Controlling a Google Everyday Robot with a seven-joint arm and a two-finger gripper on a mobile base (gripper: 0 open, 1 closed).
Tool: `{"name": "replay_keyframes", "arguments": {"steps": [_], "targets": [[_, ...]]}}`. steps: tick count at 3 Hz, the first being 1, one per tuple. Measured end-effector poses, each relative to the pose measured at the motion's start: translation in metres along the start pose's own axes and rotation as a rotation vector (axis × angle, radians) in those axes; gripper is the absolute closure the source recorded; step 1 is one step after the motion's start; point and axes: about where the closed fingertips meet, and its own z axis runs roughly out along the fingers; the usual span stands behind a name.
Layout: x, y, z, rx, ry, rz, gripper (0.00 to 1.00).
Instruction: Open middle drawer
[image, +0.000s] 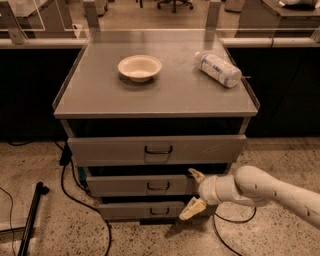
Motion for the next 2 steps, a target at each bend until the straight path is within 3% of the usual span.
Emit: {"name": "replay_keyframes", "arguments": {"steps": [1, 2], "targets": [[0.0327, -0.0158, 0.0378, -0.018, -0.012, 0.000, 0.00], [0.0416, -0.0236, 0.0469, -0.014, -0.020, 0.006, 0.00]]}}
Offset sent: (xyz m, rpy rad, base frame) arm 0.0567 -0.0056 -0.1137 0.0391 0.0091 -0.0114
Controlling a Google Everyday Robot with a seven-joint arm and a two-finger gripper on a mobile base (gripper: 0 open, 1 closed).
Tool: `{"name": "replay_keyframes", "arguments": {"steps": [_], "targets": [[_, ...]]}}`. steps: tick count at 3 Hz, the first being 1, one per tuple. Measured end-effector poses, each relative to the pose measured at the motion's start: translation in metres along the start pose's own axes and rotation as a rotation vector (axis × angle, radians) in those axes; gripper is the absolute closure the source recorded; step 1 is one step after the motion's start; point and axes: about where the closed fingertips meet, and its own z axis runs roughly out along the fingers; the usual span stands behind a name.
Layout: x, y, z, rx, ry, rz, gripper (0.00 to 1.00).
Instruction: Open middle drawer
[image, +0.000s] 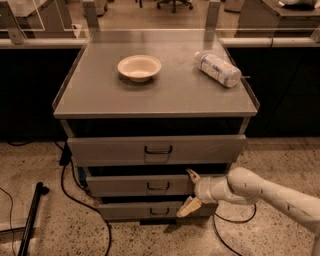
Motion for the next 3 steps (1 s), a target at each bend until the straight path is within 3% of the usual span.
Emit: {"name": "replay_keyframes", "arguments": {"steps": [1, 2, 3], "targets": [[-0.0001, 0.0000, 0.0000, 0.000, 0.000, 0.000, 0.00], [-0.0012, -0.0020, 0.0003, -0.012, 0.010, 0.016, 0.13], [-0.0015, -0.0020, 0.0002, -0.012, 0.010, 0.016, 0.43]]}}
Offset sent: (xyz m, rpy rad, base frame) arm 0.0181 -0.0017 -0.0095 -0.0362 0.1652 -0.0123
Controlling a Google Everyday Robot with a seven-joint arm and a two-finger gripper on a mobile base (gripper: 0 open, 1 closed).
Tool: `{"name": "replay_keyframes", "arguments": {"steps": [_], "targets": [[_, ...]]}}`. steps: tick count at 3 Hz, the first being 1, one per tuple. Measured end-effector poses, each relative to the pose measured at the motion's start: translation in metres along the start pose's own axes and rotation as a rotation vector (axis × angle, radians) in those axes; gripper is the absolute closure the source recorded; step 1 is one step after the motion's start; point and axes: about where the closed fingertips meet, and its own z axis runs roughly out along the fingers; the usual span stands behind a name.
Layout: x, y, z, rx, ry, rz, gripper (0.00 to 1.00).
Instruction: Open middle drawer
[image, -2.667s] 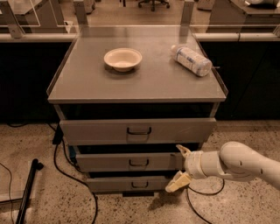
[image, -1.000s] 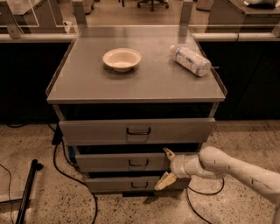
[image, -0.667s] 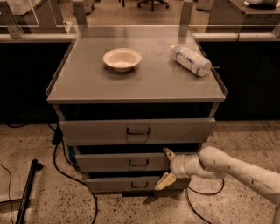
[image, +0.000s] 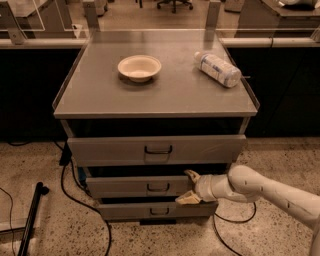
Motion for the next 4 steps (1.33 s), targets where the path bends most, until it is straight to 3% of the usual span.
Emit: {"name": "replay_keyframes", "arguments": {"steps": [2, 3, 4], "targets": [[-0.006, -0.001, -0.006, 0.000, 0.000, 0.000, 0.89], [-0.011, -0.003, -0.014, 0.000, 0.000, 0.000, 1.00], [-0.011, -0.003, -0.014, 0.000, 0.000, 0.000, 1.00]]}}
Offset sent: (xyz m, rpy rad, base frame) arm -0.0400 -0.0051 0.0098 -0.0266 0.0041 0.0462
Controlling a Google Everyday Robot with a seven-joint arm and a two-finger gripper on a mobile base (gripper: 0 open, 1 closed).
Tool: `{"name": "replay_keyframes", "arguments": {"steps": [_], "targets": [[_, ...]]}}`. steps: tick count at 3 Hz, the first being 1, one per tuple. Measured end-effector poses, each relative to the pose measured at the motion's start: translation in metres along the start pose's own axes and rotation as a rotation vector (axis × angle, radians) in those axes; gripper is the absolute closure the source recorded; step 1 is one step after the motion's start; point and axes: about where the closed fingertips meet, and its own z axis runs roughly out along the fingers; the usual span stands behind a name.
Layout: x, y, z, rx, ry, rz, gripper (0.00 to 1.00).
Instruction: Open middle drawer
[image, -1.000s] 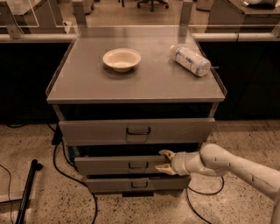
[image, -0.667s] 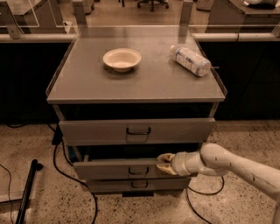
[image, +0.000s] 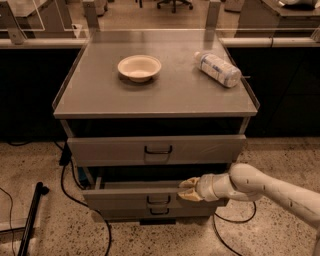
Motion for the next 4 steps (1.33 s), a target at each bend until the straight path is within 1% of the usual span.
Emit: {"name": "replay_keyframes", "arguments": {"steps": [1, 2, 3, 4], "targets": [[0.0000, 0.0000, 0.0000, 0.000, 0.000, 0.000, 0.82], [-0.0002, -0.0045, 0.0050, -0.010, 0.000, -0.010, 0.58], [0.0096, 0.0018, 0.0049, -0.023, 0.014, -0.004, 0.36], [0.0082, 0.0017, 0.0038, -0.023, 0.014, -0.004, 0.13]]}}
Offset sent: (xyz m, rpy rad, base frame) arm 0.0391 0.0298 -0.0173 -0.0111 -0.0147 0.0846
